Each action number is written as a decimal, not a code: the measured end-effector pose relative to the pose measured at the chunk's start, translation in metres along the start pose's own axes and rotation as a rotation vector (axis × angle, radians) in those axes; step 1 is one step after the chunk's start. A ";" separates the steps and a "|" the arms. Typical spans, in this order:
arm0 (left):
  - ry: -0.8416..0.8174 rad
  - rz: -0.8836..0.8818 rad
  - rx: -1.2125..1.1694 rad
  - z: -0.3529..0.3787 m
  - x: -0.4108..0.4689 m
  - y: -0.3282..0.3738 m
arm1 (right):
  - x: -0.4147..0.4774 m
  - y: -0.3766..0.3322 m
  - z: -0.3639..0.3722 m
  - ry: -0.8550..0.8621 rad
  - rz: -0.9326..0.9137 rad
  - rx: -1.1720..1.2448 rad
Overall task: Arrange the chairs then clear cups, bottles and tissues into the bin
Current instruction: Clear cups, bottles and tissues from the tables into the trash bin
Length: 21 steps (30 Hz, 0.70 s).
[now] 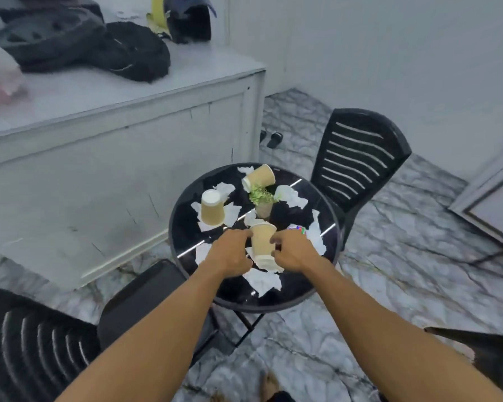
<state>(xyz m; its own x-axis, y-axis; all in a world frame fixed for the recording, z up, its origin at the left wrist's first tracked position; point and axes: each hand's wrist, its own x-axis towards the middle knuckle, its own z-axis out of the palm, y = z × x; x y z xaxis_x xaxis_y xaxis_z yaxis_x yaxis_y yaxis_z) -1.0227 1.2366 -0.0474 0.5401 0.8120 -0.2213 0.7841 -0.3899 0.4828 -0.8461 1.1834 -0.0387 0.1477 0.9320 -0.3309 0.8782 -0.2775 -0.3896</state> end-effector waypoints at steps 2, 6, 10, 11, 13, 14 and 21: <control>-0.045 0.017 0.038 0.012 0.019 0.009 | 0.005 0.025 -0.001 0.002 0.041 0.005; -0.101 0.053 0.189 0.030 0.051 0.020 | 0.025 0.062 -0.004 0.062 0.031 -0.018; -0.124 0.016 0.299 0.044 0.087 0.028 | 0.057 0.092 -0.002 -0.035 0.022 -0.133; -0.139 0.007 0.328 0.048 0.095 0.029 | 0.067 0.098 0.000 -0.071 0.011 -0.185; -0.171 0.006 0.382 0.056 0.109 0.030 | 0.083 0.109 0.006 -0.136 -0.015 -0.264; -0.175 0.012 0.403 0.061 0.115 0.030 | 0.091 0.115 0.010 -0.167 -0.028 -0.291; -0.139 0.011 0.381 0.079 0.125 0.024 | 0.118 0.128 0.027 -0.169 -0.172 -0.371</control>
<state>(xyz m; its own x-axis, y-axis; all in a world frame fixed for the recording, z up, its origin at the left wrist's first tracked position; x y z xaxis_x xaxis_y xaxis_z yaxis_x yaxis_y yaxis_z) -0.9122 1.2945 -0.1308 0.5650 0.7504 -0.3430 0.8210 -0.5527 0.1433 -0.7286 1.2510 -0.1511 -0.0640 0.8976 -0.4362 0.9919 0.0093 -0.1265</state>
